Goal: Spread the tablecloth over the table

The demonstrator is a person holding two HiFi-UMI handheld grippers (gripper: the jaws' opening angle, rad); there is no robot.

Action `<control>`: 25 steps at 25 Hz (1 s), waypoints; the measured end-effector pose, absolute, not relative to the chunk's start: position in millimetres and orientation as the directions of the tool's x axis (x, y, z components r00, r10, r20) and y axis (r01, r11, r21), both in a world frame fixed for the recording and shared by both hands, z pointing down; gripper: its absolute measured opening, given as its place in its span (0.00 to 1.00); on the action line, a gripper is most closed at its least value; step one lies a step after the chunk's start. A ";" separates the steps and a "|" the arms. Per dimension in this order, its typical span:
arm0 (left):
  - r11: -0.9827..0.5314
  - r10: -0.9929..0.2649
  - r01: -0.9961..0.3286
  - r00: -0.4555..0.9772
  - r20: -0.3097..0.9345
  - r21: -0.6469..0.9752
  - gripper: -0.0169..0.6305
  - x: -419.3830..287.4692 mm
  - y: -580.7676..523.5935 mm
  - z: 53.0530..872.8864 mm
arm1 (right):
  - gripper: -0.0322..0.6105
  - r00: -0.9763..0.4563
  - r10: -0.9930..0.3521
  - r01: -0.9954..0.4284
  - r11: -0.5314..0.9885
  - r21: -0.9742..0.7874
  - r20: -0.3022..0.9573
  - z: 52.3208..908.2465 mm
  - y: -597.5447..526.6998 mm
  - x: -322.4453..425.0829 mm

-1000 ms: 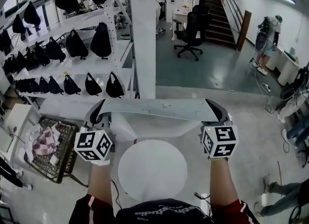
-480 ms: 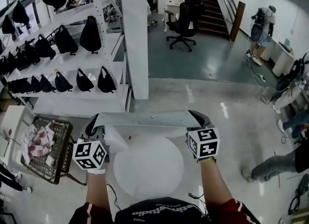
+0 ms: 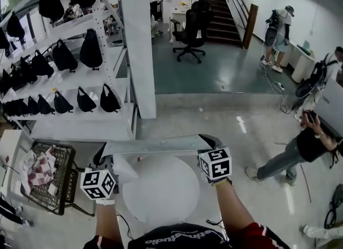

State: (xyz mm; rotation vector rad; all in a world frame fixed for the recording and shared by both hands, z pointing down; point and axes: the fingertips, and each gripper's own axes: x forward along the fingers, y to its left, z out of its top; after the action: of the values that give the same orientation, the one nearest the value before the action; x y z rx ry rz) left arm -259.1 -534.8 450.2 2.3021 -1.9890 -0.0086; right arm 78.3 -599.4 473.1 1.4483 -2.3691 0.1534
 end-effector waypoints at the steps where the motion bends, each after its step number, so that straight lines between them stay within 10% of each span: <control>1: -0.146 -0.986 -0.986 0.152 0.069 0.080 0.05 -257.8 -532.5 453.9 | 0.09 -0.409 -0.837 -0.879 0.469 0.091 0.363 476.8 -596.6 79.5; 25: -0.214 -0.956 -0.972 0.229 0.185 0.099 0.05 -249.3 -466.3 509.6 | 0.09 -0.371 -0.815 -0.900 0.434 0.044 0.446 532.8 -529.2 88.3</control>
State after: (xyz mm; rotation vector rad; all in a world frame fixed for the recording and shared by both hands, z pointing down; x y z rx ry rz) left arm -249.3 -466.3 509.6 2.3041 -1.8344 0.1239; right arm 88.3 -529.2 532.8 1.4542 -2.2899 0.2892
